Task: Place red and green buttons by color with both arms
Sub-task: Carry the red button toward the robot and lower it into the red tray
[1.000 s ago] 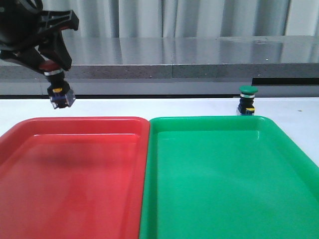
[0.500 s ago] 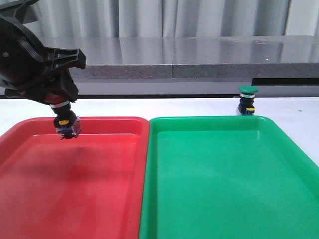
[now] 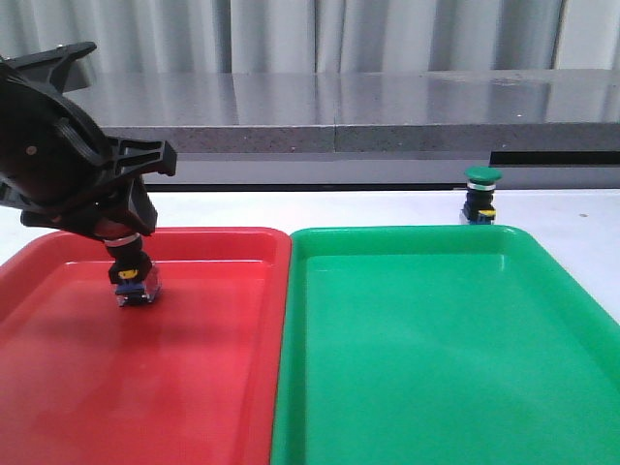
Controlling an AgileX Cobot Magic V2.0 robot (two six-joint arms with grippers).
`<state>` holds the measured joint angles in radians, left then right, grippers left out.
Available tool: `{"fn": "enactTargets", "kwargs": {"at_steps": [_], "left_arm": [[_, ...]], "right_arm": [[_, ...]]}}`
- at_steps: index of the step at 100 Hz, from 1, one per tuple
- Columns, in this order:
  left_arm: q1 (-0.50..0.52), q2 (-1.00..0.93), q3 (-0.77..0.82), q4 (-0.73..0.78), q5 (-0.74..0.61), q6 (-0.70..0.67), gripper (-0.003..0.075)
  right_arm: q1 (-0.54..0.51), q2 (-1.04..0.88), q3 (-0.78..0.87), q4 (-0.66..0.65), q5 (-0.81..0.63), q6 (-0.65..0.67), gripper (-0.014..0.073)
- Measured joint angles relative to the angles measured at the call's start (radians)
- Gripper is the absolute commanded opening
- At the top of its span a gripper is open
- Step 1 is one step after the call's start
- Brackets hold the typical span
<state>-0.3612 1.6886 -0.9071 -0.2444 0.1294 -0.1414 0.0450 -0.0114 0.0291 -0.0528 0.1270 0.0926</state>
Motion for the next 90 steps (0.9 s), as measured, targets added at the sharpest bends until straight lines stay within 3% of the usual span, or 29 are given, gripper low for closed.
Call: {"fn": "enactTargets", "kwargs": {"at_steps": [33,65,90], "left_arm": [[0.0,0.0,0.0,0.0,0.002,0.0,0.0171],[0.0,0.0,0.0,-0.002,0.002,0.0,0.047],[-0.021,0.0,0.0,-0.005,0.002,0.0,0.0529]], "right_arm": [[0.0,0.0,0.0,0.0,0.0,0.0,-0.0067],[0.0,0.0,0.0,0.0,0.0,0.0,-0.0067],[0.0,0.0,0.0,0.0,0.0,0.0,-0.0067]]}}
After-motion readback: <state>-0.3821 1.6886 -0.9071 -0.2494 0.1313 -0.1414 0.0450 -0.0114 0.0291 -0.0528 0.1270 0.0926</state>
